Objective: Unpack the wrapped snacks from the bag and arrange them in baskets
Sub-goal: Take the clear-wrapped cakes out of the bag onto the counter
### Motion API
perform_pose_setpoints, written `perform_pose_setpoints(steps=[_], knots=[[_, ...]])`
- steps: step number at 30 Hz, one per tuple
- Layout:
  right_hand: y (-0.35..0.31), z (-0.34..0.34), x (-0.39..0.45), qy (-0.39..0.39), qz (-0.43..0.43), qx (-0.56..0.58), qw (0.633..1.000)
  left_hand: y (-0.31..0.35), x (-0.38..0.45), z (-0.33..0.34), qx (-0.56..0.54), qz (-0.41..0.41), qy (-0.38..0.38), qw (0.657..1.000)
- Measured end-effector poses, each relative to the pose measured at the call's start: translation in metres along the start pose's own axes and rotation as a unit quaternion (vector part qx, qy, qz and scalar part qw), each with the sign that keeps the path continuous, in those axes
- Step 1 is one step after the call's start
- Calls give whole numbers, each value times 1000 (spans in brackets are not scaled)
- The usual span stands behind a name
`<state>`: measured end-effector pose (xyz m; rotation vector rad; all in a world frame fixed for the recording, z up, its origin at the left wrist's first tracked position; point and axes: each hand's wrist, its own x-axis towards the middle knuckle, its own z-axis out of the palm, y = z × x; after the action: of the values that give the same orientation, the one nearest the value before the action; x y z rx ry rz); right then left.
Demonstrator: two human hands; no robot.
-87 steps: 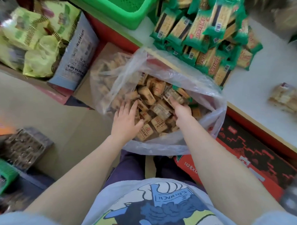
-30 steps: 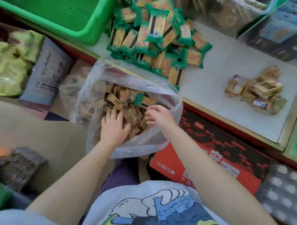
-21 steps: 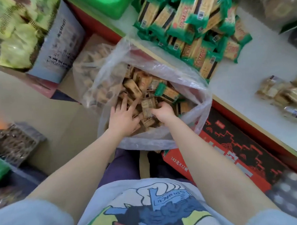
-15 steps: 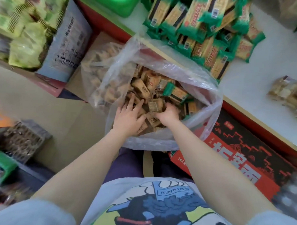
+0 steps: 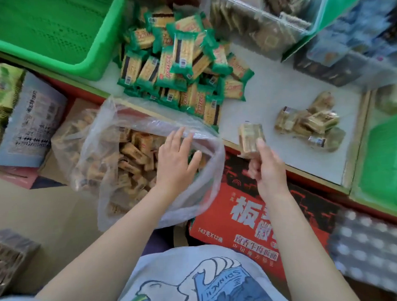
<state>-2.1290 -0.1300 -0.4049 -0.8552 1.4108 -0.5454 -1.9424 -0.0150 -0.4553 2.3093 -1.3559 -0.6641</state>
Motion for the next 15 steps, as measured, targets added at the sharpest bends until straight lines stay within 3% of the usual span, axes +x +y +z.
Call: perform_pose_setpoints(steps=[3,7,12,15], knots=[[-20,-52,17,91,1,60,994,54,23,30,62,64,-63,994],[-21,-96,47,92,37,166,981,85,37,71,143,56,-172,973],[-8,-108,45,165,58,116,978,96,46,76,175,36,-201,963],[-4,-98,29,117,46,40,991,97,46,58,85,47,-168,981]])
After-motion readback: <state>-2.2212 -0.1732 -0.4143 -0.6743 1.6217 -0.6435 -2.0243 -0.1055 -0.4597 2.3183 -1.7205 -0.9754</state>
